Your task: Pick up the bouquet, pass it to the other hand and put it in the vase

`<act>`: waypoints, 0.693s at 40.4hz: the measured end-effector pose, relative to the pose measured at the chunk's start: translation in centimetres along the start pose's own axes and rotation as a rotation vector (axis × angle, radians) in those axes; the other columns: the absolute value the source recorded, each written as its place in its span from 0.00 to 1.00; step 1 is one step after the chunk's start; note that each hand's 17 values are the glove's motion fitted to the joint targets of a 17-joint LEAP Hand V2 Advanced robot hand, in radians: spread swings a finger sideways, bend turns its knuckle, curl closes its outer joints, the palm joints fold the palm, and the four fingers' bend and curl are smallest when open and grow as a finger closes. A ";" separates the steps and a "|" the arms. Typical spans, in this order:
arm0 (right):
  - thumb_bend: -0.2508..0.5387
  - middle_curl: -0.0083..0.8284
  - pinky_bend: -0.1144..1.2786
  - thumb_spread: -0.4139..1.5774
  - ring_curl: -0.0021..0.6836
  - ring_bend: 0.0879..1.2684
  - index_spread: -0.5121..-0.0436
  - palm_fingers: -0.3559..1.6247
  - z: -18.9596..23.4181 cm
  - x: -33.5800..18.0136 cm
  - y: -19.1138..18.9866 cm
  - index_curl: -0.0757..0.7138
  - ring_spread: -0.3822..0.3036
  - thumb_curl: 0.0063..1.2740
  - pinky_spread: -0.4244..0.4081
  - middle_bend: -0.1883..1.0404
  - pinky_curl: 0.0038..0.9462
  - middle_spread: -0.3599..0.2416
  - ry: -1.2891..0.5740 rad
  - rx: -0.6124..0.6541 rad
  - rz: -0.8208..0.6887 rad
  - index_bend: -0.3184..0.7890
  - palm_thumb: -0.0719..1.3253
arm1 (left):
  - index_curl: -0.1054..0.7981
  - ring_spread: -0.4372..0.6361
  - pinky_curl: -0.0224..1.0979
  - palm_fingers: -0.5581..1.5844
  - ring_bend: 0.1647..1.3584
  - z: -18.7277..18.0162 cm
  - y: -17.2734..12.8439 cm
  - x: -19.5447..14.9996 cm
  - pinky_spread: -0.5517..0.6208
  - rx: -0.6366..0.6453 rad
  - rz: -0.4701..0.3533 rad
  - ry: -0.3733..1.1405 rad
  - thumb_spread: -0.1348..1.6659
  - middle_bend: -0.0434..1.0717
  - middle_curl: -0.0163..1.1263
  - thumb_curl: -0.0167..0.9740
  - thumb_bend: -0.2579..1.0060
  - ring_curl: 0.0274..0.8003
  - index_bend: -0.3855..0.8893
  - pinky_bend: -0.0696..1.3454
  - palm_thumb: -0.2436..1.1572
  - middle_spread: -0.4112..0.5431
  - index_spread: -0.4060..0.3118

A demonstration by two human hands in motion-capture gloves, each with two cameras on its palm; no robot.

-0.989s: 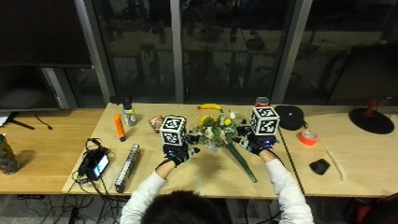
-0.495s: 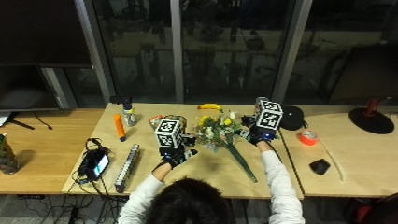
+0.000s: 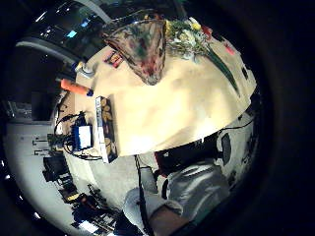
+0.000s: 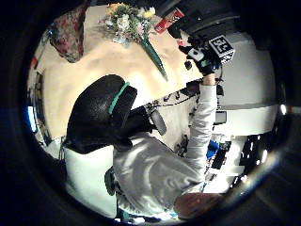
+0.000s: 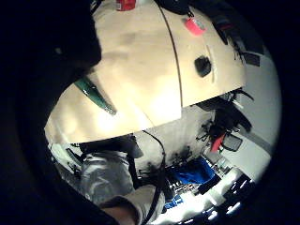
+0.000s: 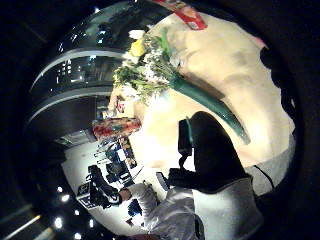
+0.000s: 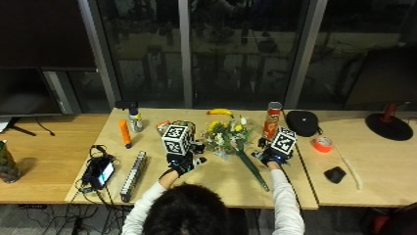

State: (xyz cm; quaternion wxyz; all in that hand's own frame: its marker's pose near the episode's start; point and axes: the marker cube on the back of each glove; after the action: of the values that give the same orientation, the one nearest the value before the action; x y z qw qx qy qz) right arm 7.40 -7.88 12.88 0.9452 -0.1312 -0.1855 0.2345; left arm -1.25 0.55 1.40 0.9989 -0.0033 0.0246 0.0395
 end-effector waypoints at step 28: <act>0.30 0.49 0.57 0.75 0.52 0.52 0.73 0.56 11.5 -3.1 0.2 0.28 0.42 0.30 0.50 0.47 0.36 0.57 0.277 0.085 0.069 0.47 0.56 | 0.59 0.80 0.30 0.35 0.26 0.8 -0.5 -2.4 0.83 -0.040 -0.064 0.021 0.70 0.17 0.18 0.30 0.19 0.27 0.53 0.23 0.41 0.75 0.60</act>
State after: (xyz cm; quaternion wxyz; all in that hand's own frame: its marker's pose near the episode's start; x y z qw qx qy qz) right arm 0.04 -7.44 22.22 0.9579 -0.1285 -0.0387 0.2540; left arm -3.61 -0.12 2.28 0.9991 -0.0245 0.0340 0.0081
